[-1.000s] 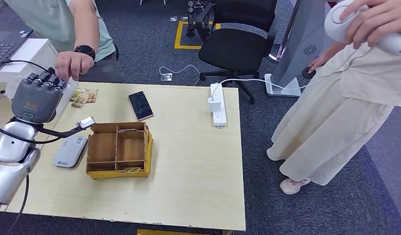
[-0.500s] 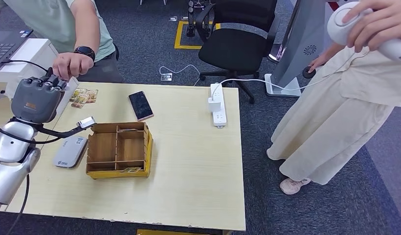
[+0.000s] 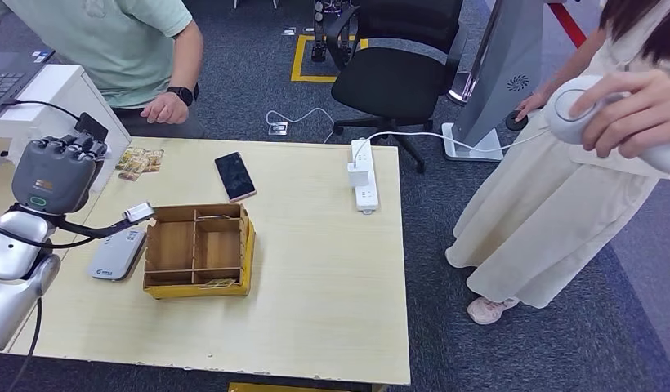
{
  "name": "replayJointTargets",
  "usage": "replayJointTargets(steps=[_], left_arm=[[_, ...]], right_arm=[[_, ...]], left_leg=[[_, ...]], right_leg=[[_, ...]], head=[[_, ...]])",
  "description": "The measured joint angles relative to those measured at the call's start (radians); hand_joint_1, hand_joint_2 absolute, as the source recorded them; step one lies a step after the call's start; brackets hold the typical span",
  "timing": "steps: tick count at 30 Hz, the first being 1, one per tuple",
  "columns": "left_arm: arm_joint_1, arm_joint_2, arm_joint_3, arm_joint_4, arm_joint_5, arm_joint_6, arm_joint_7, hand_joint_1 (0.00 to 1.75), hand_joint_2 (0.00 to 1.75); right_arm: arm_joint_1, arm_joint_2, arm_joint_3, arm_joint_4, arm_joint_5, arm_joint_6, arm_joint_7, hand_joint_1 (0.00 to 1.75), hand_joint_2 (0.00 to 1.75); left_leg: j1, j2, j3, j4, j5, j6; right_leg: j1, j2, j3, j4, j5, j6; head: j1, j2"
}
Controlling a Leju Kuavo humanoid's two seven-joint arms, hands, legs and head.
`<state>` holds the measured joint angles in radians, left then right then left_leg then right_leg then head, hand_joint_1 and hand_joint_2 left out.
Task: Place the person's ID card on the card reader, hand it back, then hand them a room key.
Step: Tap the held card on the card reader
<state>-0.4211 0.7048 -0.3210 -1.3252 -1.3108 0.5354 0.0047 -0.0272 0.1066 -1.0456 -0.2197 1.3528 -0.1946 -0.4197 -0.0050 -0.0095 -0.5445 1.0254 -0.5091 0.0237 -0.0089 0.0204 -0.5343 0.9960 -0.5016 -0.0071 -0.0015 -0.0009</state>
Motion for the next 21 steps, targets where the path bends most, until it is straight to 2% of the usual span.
replayJointTargets(steps=[9, 14, 21], left_arm=[[0.118, 0.046, 0.060, 0.000, 0.031, 0.002, 0.002, 1.75, 1.75], [0.179, 0.052, 0.105, -0.010, 0.020, 0.015, -0.020, 1.75, 1.75], [0.241, 0.053, 0.123, -0.060, -0.016, 0.030, -0.053, 1.75, 1.75]], right_arm=[[0.002, -0.004, 0.000, 0.000, -0.005, 0.000, -0.001, 0.00, 1.75], [0.004, -0.007, 0.000, 0.000, -0.006, 0.000, -0.001, 0.00, 1.75], [0.004, -0.008, 0.000, 0.000, -0.011, 0.000, -0.003, 0.00, 1.75]], left_leg=[[0.000, 0.000, 0.000, 0.000, 0.000, 0.000], [0.000, 0.000, 0.000, 0.000, 0.000, 0.000], [0.000, 0.000, 0.000, 0.000, 0.000, 0.000]], right_leg=[[0.000, 0.000, 0.000, 0.000, 0.000, 0.000], [0.000, 0.000, 0.000, 0.000, 0.000, 0.000], [0.000, 0.000, 0.000, 0.000, 0.000, 0.000]], head=[[0.000, 0.000], [0.000, 0.000], [0.000, 0.000]])
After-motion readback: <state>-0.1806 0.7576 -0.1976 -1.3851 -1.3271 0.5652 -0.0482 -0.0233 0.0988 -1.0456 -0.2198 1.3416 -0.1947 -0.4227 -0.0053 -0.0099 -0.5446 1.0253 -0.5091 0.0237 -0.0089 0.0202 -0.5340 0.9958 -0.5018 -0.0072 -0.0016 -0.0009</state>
